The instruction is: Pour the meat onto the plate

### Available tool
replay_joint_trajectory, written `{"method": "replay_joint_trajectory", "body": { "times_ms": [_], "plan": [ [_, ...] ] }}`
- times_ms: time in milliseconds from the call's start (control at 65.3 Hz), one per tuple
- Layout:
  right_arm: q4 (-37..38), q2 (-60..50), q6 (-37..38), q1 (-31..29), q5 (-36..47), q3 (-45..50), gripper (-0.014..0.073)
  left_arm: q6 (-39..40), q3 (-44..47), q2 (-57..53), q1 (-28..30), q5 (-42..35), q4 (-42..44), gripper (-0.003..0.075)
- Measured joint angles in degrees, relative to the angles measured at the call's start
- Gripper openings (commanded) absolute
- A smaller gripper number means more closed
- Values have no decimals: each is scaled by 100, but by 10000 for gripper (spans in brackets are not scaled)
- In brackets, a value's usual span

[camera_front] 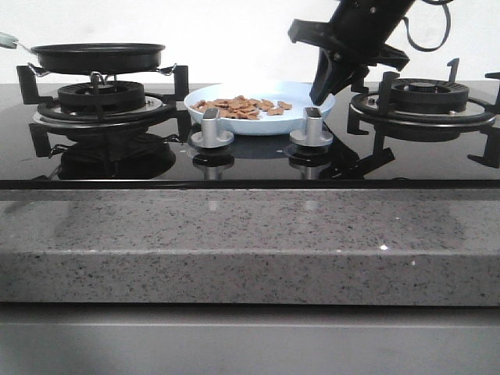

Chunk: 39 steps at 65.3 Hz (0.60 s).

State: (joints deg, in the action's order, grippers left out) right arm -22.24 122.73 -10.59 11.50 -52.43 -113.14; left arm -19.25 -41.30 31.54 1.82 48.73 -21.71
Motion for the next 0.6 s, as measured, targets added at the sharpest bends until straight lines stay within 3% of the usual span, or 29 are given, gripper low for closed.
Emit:
{"method": "replay_joint_trajectory", "body": {
  "times_ms": [61,123,322,459,597],
  "plan": [
    [0,0,0,0,13,0,366,0,0,0,0,0,0,493],
    [0,0,0,0,27,0,400,0,0,0,0,0,0,493],
    [263,-273,0,0,-144,0,395,0,0,0,0,0,0,493],
    [453,-802,60,0,-522,48,343,0,0,0,0,0,0,493],
    [583,-1608,76,13,-599,686,300,0,0,0,0,0,0,493]
  ]
}}
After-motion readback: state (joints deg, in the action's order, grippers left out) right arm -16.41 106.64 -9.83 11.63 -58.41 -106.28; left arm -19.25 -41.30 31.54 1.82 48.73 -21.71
